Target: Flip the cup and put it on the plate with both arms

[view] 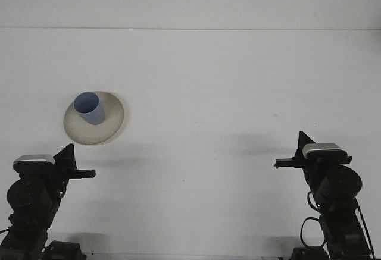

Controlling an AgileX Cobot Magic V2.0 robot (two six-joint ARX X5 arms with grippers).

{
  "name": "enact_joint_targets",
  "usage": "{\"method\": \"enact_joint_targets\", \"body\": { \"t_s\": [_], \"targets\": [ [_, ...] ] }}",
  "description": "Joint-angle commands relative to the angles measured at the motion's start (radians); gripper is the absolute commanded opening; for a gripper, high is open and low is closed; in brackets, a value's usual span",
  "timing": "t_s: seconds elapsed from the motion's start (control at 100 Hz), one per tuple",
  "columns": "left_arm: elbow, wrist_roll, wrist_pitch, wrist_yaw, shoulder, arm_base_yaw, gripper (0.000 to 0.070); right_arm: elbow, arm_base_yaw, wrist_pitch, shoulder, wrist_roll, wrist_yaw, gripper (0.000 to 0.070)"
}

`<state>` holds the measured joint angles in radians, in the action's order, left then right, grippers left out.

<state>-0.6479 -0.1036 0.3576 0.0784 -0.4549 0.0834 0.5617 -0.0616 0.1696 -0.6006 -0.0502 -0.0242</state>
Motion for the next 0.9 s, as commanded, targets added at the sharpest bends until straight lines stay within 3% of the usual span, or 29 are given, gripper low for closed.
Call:
{"method": "enact_joint_targets", "body": {
  "t_s": [0.0, 0.56, 0.89],
  "targets": [
    [-0.010, -0.006, -0.009, -0.001, -0.001, 0.002, 0.0011, 0.001, 0.000, -0.012, -0.002, -0.001, 0.001, 0.0004],
    [-0.010, -0.006, -0.014, 0.000, 0.014, 0.002, 0.0010, 0.001, 0.000, -0.012, -0.002, -0.001, 0.001, 0.0004],
    [0.082, 0.010, -0.197, -0.001, 0.113, 0.000, 0.0011, 0.001, 0.000, -0.012, -0.002, -0.001, 0.001, 0.0004]
  ]
}}
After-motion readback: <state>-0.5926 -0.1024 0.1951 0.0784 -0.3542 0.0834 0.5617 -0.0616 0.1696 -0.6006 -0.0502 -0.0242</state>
